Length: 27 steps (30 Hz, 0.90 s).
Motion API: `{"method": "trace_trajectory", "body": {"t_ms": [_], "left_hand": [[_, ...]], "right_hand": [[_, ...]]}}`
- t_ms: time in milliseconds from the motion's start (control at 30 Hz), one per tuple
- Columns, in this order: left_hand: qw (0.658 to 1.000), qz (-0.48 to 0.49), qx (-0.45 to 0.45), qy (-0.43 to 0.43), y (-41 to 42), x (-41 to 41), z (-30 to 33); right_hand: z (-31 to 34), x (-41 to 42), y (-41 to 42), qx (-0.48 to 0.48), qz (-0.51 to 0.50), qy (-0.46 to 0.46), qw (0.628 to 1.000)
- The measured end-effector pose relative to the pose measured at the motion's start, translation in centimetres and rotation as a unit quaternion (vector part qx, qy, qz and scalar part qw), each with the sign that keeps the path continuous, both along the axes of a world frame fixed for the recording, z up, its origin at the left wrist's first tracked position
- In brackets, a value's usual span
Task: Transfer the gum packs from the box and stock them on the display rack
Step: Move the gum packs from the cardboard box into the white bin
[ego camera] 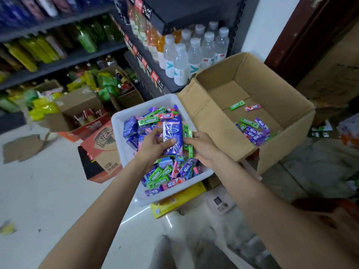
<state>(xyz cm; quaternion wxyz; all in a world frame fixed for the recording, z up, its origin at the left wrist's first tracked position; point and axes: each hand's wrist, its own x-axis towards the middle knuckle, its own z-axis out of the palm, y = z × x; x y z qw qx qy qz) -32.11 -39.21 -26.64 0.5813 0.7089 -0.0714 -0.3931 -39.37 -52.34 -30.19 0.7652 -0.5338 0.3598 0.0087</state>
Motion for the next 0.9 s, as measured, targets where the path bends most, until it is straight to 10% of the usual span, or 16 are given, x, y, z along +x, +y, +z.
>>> {"method": "trace_trajectory", "body": {"t_ms": [133, 333, 567, 900], "left_hand": [[0.987, -0.045, 0.118, -0.099, 3.0, 1.5, -2.8], [0.882, -0.213, 0.314, -0.281, 6.0, 3.2, -6.0], [0.861, -0.198, 0.213, -0.417, 4.2, 2.8, -5.5], [0.913, -0.192, 0.062, -0.356, -8.4, 1.9, -1.7]], "right_hand": [[-2.4, 1.3, 4.0, -0.16, -0.008, 0.09, 0.983], [-3.9, 0.3, 5.9, -0.464, 0.13, 0.176, 0.858], [-3.3, -0.6, 4.9, -0.458, 0.086, 0.137, 0.874], [0.6, -2.5, -5.1, -0.424, -0.095, 0.041, 0.9]]}}
